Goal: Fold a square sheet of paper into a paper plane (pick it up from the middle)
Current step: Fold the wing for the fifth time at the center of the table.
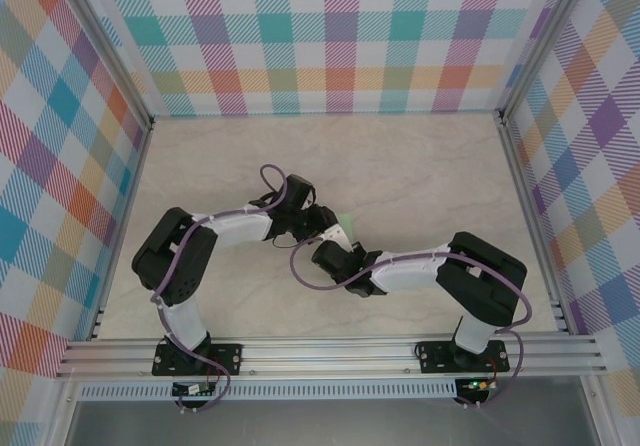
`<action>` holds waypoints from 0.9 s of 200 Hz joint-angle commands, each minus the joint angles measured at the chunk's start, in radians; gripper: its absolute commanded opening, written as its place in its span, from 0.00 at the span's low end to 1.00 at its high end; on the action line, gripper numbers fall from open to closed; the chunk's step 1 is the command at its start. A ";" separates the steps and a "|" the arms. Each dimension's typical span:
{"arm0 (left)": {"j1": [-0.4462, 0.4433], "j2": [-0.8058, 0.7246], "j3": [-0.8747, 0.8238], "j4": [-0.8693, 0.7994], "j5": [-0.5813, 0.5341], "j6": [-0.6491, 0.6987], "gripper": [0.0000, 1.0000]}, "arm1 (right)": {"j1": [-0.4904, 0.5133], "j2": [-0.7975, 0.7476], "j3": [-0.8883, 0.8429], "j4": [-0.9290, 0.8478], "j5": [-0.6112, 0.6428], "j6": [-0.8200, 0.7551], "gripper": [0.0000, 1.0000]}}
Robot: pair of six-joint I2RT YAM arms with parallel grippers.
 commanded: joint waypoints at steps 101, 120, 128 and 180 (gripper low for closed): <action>0.071 -0.296 -0.158 -0.134 -0.204 0.003 0.55 | -0.225 -0.147 -0.227 0.388 -0.684 0.116 0.02; 0.067 -0.282 -0.161 -0.093 -0.163 0.019 0.54 | -0.274 -0.148 -0.252 0.445 -0.785 0.149 0.03; 0.065 -0.272 -0.158 -0.076 -0.143 0.029 0.53 | -0.294 -0.143 -0.259 0.465 -0.829 0.162 0.02; 0.033 -0.194 -0.144 0.009 -0.037 0.070 0.47 | -0.389 -0.076 -0.271 0.577 -1.028 0.257 0.03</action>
